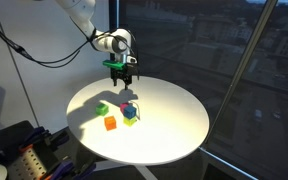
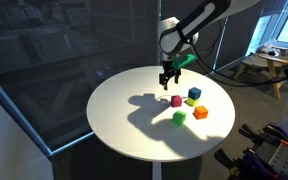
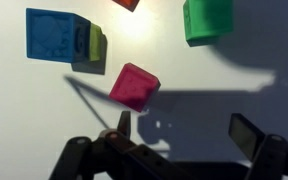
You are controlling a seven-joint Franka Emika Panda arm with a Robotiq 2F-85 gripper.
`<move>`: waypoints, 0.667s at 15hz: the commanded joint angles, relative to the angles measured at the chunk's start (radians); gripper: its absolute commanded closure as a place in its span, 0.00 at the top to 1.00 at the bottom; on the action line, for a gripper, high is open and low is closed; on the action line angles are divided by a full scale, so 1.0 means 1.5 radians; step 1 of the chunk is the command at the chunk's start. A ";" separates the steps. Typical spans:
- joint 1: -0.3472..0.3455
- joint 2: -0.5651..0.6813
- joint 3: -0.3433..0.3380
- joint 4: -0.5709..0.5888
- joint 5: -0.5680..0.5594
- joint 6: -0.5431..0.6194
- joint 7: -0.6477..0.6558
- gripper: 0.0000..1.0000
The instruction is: Remove the mulberry pink block from the green block top and place it on the table
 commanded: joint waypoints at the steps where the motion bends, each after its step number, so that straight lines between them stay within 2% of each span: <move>1: -0.006 -0.061 0.011 -0.057 0.016 0.010 -0.002 1.00; 10: -0.002 -0.152 0.016 -0.134 0.015 -0.035 0.005 1.00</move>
